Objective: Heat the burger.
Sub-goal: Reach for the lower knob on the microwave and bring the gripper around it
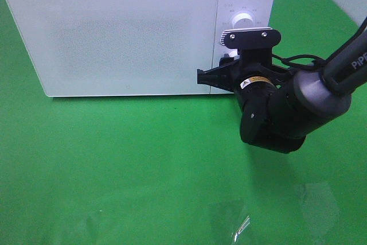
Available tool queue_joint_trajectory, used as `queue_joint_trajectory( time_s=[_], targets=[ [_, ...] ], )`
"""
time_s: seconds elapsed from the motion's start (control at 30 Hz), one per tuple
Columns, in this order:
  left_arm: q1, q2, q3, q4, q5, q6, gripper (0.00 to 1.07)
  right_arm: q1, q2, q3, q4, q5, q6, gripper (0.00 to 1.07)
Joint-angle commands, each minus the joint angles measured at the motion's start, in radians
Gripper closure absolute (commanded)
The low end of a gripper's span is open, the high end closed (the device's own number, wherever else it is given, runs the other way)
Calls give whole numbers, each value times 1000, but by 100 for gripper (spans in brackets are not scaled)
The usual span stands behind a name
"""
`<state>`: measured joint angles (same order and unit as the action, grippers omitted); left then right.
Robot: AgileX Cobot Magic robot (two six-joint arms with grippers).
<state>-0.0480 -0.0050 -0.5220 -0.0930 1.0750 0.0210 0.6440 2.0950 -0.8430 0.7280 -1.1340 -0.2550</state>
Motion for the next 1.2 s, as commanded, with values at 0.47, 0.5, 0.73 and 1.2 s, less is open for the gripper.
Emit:
queue_joint_trajectory(
  time_s=[0.47,0.5,0.73,1.2],
  targets=[
    [2,-16,5,-4,-4,3,6,-13,-20,-27,-135,-64,290,106],
    [2,-16,5,-3,-4,3,6,-13,-20,-27,-138,-56,410,106],
    [2,-16,5,-3,-4,3,6,-13,-20,-27,-159,-61,709,106],
    [2,-16,5,-3,-4,3,6,-13,-20,-27,-218,-94,1413,106]
  ],
)
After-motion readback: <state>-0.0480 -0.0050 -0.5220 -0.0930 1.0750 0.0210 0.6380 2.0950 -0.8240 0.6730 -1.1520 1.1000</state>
